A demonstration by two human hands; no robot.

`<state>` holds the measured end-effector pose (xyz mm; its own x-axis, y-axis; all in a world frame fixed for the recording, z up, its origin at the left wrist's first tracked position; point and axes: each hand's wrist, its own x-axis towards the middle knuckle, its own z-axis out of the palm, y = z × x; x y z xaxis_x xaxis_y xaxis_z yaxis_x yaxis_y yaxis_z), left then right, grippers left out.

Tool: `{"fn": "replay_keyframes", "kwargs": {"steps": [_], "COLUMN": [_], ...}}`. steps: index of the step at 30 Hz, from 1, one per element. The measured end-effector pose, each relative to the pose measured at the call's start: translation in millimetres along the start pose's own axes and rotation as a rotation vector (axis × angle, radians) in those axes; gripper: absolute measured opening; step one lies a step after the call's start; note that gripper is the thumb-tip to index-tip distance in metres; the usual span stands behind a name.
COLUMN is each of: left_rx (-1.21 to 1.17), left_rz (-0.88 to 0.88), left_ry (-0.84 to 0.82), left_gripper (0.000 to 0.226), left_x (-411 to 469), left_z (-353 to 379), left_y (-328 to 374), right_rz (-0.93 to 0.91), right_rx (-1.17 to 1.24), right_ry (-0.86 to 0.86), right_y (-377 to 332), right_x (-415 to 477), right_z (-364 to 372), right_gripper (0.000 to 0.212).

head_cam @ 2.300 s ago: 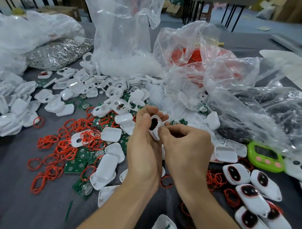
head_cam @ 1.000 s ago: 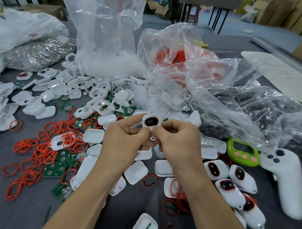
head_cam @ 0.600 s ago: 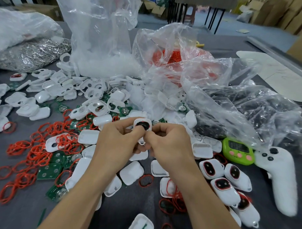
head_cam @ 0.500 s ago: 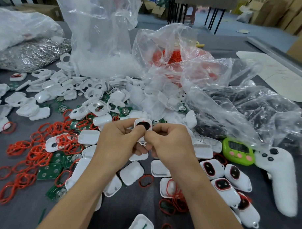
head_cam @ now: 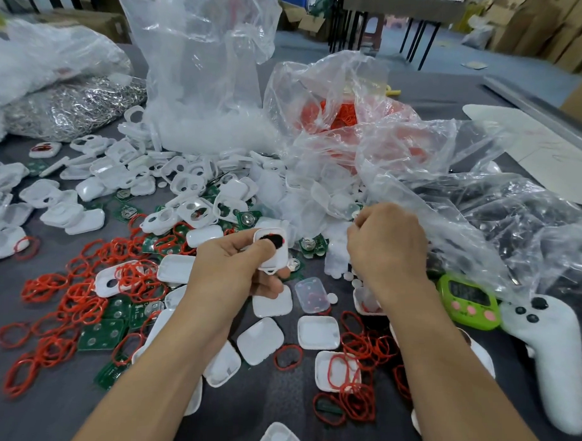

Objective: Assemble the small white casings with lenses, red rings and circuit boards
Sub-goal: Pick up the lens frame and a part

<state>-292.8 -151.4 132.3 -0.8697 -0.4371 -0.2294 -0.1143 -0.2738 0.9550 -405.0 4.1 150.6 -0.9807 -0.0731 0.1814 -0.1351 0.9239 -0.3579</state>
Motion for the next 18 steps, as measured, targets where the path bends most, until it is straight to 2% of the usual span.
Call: {"fn": "replay_keyframes", "kwargs": {"steps": [2, 4, 5, 8, 9, 10, 12, 14, 18], "left_rx": [-0.007, -0.019, -0.024, -0.020, -0.016, -0.016, -0.026, -0.033, -0.038], "left_rz": [-0.003, -0.006, -0.009, -0.012, -0.012, -0.012, -0.011, -0.009, 0.006], "left_ry": [-0.005, -0.024, -0.033, -0.051, -0.053, -0.055, -0.060, -0.067, -0.094], "left_gripper": [0.018, 0.018, 0.018, 0.016, 0.016, 0.015, 0.015, 0.016, 0.016], "left_x": [0.8, 0.6, 0.4, -0.1, -0.3, -0.7, -2.3, -4.0, -5.6], "left_z": [-1.7, -2.4, -2.1, -0.1, 0.3, 0.7, 0.8, 1.4, 2.9], "left_y": [-0.6, -0.7, -0.8, -1.4, -1.5, -1.6, -1.6, -2.1, -4.0], "right_rz": [-0.015, -0.024, -0.011, 0.031, 0.040, 0.043, 0.062, 0.071, 0.027], "right_rx": [0.143, 0.448, 0.628, 1.159, 1.293, 1.385, 1.473, 1.450, 1.369], "right_ry": [0.123, 0.209, 0.188, -0.080, -0.180, -0.254, -0.337, -0.365, -0.397], "right_y": [4.1, 6.0, 4.4, -5.9, -9.1, -11.1, -13.1, -11.7, -9.1], "right_x": [-1.7, -9.3, -14.8, -34.1, -38.8, -42.0, -44.7, -44.0, -44.1], "right_z": [-1.0, -6.3, -9.6, -16.9, -20.1, -22.6, -24.5, -21.3, -17.0], "right_gripper": [0.016, 0.021, 0.024, 0.016, 0.013, 0.018, 0.024, 0.011, 0.028]}}
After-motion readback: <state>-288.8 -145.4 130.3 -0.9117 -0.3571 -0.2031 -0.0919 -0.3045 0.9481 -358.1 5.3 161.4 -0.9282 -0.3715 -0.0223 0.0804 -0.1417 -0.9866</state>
